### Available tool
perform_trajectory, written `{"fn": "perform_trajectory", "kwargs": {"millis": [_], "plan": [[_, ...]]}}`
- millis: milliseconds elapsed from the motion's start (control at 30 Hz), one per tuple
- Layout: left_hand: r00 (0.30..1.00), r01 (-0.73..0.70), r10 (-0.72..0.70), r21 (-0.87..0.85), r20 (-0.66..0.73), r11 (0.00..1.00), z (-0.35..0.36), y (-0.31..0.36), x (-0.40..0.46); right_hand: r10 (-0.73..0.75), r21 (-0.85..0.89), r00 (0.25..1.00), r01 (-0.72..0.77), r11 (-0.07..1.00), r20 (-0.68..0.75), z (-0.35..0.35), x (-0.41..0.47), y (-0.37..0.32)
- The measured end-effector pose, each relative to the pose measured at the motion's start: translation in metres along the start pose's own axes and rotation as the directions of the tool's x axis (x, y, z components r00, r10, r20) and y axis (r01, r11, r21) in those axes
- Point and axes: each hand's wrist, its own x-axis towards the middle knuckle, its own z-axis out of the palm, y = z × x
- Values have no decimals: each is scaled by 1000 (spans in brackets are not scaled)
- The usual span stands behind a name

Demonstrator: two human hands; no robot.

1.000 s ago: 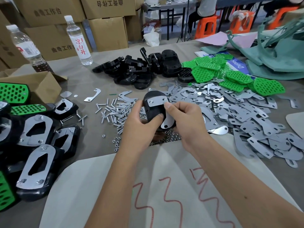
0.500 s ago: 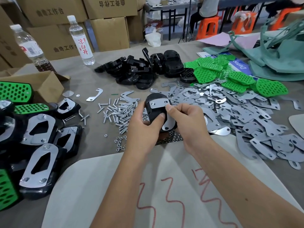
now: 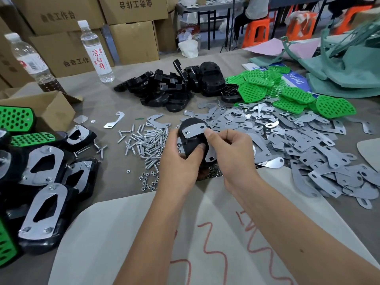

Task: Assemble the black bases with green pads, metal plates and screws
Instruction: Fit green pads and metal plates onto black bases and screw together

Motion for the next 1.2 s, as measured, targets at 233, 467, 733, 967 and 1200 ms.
{"fn": "perform_trajectory", "kwargs": {"millis": [233, 467, 733, 967, 1200], "plan": [[994, -9, 17, 73, -110, 997, 5, 0, 0, -24, -41, 1000, 24, 999, 2, 1, -1, 1], [992, 58, -65, -70, -108, 996, 9, 3, 0, -78, -27, 997, 78, 997, 6, 2, -4, 0], [977, 24, -63, -189, -203, 982, 7, 11, -1, -114, 11, 993, 113, 994, 34, 7, -11, 2], [949, -48, 4, -131, -315, 990, 8, 10, 1, -150, -11, 985, 151, 988, 87, 11, -16, 1], [927, -79, 9, -171, -375, 982, 9, 5, 3, -231, -35, 964, 238, 971, 134, 14, -22, 3]]}}
